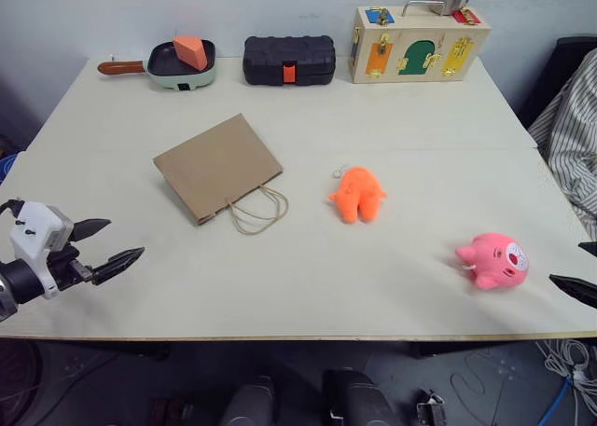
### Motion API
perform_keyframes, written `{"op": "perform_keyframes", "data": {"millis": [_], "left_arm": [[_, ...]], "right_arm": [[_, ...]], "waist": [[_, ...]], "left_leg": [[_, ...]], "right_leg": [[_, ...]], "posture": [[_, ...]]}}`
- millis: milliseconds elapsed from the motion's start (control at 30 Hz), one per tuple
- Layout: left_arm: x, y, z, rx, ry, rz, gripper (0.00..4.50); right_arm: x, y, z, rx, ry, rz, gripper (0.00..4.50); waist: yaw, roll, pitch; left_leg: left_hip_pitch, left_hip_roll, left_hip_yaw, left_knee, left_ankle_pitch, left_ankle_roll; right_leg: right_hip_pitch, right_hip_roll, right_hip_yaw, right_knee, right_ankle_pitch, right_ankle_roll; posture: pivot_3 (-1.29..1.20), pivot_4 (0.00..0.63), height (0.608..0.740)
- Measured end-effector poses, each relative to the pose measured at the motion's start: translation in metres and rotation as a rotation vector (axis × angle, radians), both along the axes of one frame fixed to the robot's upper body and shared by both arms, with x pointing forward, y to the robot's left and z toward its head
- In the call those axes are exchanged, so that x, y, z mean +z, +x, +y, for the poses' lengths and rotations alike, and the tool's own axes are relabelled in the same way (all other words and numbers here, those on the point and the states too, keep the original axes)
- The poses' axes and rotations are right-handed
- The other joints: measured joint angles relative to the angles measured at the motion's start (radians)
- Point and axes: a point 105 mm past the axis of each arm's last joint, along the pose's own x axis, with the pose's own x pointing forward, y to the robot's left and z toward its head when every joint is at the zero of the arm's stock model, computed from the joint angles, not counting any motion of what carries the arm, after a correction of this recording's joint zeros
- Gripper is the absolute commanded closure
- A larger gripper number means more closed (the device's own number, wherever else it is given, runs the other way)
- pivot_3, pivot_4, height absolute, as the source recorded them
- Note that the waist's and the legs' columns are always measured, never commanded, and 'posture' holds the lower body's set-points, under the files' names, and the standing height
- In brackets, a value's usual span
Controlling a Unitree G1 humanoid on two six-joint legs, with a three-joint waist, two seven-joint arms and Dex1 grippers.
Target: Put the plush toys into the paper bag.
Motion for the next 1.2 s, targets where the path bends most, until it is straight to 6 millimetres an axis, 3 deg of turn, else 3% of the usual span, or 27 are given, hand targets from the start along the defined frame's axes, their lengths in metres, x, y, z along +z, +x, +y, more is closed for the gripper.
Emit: {"op": "perform_keyframes", "data": {"millis": [533, 667, 733, 833, 933, 1067, 1200], "left_arm": [[-0.009, 0.004, 0.002, 0.013, 0.017, 0.022, 0.00], [-0.005, 0.009, -0.004, -0.009, 0.022, 0.008, 0.00], [0.001, 0.016, -0.014, -0.063, 0.042, 0.003, 0.00], [0.023, 0.032, -0.041, -0.186, 0.126, -0.053, 0.00], [0.038, 0.051, -0.076, -0.319, 0.244, -0.107, 0.00], [0.030, 0.078, -0.116, -0.433, 0.391, -0.106, 0.00], [0.018, 0.102, -0.148, -0.510, 0.481, -0.109, 0.00]], "right_arm": [[0.007, 0.006, 0.004, -0.017, -0.030, -0.037, 0.01], [0.022, 0.015, 0.014, -0.004, -0.024, -0.099, 0.01], [0.037, 0.024, 0.032, 0.049, 0.000, -0.152, 0.01], [0.060, 0.033, 0.076, 0.187, 0.026, -0.222, 0.01], [0.068, 0.035, 0.123, 0.344, 0.041, -0.229, 0.01], [0.065, 0.030, 0.182, 0.539, 0.027, -0.235, 0.01], [0.056, 0.028, 0.218, 0.642, 0.040, -0.236, 0.01]], "waist": [[-0.001, 0.000, 0.000], [-0.001, 0.000, 0.000], [-0.001, 0.000, 0.000], [-0.001, 0.000, 0.000], [0.005, 0.000, 0.000], [0.004, 0.000, 0.000], [0.001, -0.002, -0.001]], "left_leg": [[0.000, 0.000, 0.000, 0.000, 0.000, 0.000], [0.000, 0.000, 0.000, 0.000, 0.000, 0.000], [0.000, 0.000, 0.000, 0.000, 0.001, -0.001], [0.000, 0.000, -0.001, 0.001, 0.001, -0.002], [-0.002, 0.000, -0.002, 0.001, 0.001, -0.002], [-0.007, 0.000, -0.002, 0.004, 0.001, -0.002], [-0.036, -0.001, -0.001, 0.023, 0.000, -0.001]], "right_leg": [[0.000, 0.000, 0.000, 0.000, 0.000, 0.000], [0.000, 0.000, 0.000, 0.001, 0.000, 0.000], [0.000, 0.000, 0.000, 0.001, 0.000, 0.000], [-0.001, 0.000, 0.000, 0.003, 0.000, 0.000], [-0.002, 0.000, -0.001, 0.002, 0.000, 0.000], [-0.006, 0.001, -0.001, 0.005, 0.001, 0.001], [-0.032, 0.001, -0.002, 0.018, 0.001, 0.002]], "posture": [[0.00, 0.150, 0.740], [0.00, 0.150, 0.740], [0.00, 0.150, 0.740], [0.00, 0.150, 0.740], [0.00, 0.150, 0.740], [0.00, 0.150, 0.740], [0.00, 0.150, 0.740]]}}
